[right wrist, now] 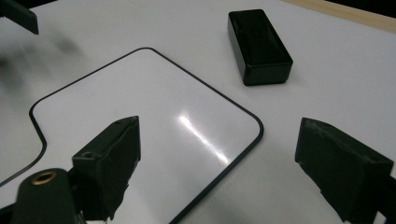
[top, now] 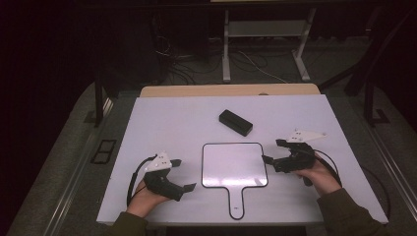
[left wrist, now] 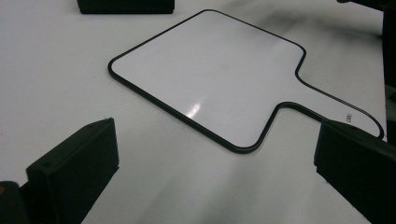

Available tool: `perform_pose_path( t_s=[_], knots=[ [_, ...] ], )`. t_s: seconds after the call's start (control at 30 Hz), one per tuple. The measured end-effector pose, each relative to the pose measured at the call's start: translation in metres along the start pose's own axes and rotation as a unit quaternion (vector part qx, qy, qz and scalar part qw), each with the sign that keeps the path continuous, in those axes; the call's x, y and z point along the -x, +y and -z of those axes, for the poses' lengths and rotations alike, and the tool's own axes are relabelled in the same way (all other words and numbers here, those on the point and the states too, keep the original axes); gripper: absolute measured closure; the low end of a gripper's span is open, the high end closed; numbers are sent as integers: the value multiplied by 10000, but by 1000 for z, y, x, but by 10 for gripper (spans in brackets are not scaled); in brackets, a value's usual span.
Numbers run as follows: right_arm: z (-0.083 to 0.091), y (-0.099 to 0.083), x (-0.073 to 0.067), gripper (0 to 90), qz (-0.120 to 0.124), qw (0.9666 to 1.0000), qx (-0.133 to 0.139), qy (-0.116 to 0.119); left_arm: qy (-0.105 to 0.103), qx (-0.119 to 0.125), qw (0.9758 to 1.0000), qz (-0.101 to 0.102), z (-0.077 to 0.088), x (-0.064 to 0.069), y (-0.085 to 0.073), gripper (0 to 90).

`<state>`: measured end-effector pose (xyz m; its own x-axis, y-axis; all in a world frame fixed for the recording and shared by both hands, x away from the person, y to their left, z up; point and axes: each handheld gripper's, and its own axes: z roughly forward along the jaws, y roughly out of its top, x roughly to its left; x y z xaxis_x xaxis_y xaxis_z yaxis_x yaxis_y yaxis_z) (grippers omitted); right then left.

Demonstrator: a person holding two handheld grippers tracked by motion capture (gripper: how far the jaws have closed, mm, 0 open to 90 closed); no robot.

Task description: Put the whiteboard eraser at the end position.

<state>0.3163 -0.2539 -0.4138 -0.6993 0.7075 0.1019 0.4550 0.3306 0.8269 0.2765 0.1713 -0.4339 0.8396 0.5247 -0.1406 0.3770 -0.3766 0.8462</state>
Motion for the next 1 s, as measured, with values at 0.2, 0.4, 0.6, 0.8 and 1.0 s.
perform_pose_path(
  t_s=[0.2,0.4,0.6,0.8,1.0],
  knots=[
    [9,-15,-1,129,-39,9999,118,-57,0,-6,10000,-4,0,0,0,0],
    [16,-28,-3,129,-64,9999,96,-61,14,22,10000,8,0,1,0,0],
    [22,-43,-6,129,-13,10000,-6,-26,17,11,10000,8,1,0,0,0],
    [29,-55,-10,129,25,10000,-90,19,26,-6,10000,-9,2,1,-1,0],
    [39,-64,-6,129,2,9999,-125,-56,31,1,10000,-17,3,1,-1,0]
  ],
)
